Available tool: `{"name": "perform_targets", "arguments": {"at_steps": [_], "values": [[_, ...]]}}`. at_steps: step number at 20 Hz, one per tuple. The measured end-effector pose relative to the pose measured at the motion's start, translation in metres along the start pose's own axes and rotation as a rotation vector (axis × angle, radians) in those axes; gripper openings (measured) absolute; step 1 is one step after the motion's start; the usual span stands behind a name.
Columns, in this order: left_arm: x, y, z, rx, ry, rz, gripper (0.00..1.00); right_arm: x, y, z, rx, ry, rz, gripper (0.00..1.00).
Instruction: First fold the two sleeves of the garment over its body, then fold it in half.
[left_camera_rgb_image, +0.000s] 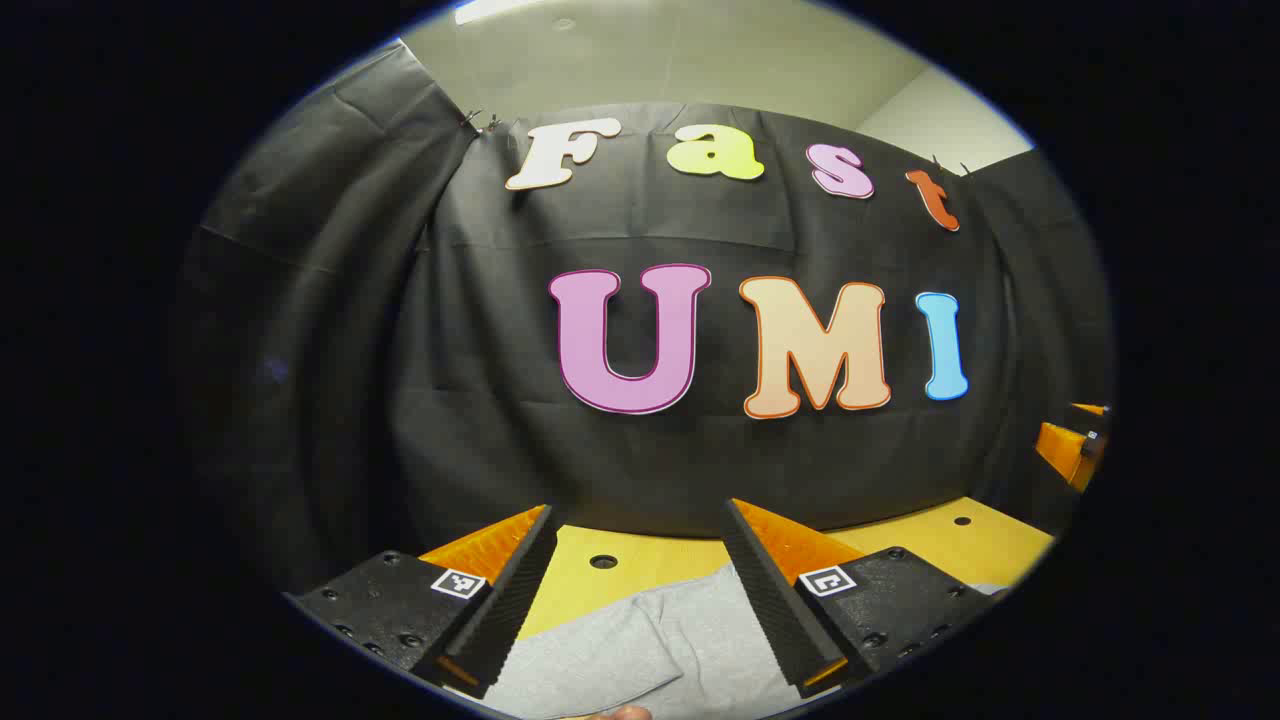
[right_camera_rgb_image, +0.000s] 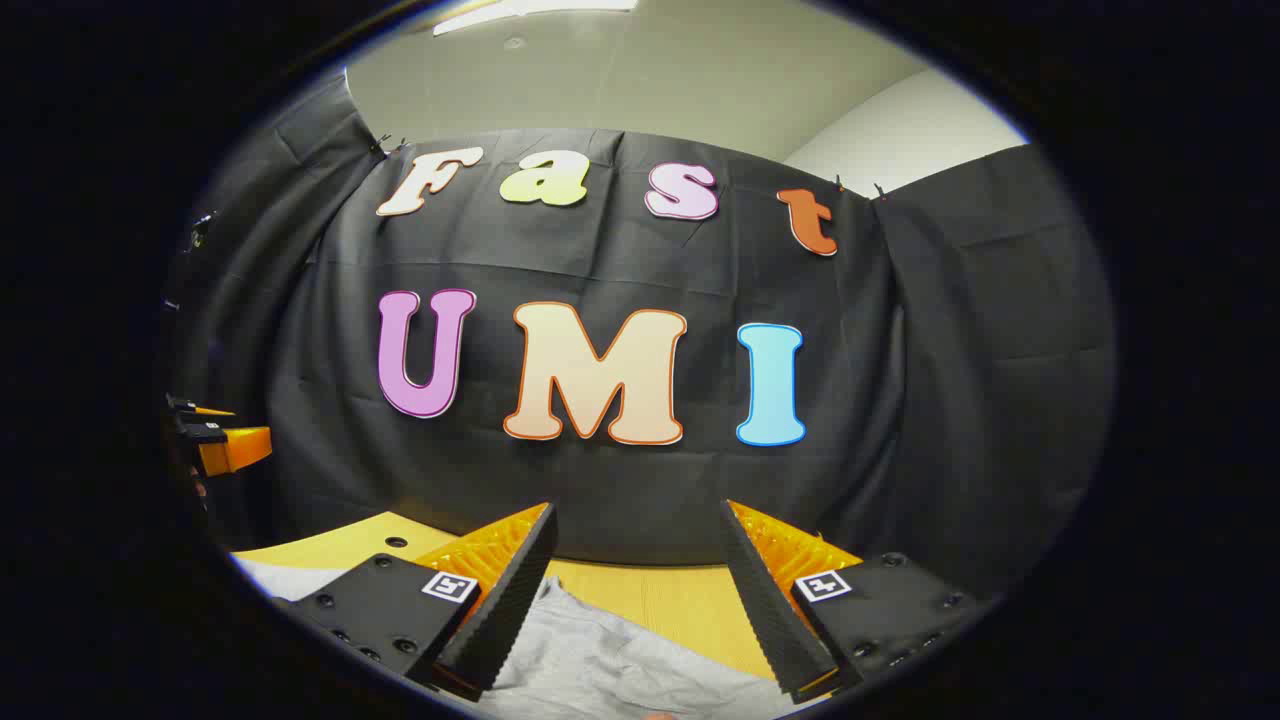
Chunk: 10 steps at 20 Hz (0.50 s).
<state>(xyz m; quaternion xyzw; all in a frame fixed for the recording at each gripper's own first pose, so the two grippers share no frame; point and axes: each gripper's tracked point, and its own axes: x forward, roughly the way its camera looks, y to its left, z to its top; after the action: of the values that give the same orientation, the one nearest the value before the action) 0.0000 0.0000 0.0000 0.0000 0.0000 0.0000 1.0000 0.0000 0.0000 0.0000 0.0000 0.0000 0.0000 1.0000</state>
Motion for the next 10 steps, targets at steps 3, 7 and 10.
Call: {"name": "perform_targets", "arguments": {"at_steps": [3, 7, 10], "values": [[-0.0054, 0.0058, 0.0024, 0.017, -0.010, 0.009, 0.98, -0.0007, 0.0048, 0.0030, -0.006, -0.007, 0.013, 0.99], [-0.0074, 0.0095, 0.0045, 0.020, -0.016, 0.014, 0.99, 0.0001, 0.0086, 0.0031, -0.005, -0.006, 0.022, 1.00], [-0.0061, 0.0102, 0.0040, 0.021, -0.013, 0.010, 0.99, -0.0001, 0.0084, 0.0024, -0.004, -0.001, 0.018, 1.00]]}}
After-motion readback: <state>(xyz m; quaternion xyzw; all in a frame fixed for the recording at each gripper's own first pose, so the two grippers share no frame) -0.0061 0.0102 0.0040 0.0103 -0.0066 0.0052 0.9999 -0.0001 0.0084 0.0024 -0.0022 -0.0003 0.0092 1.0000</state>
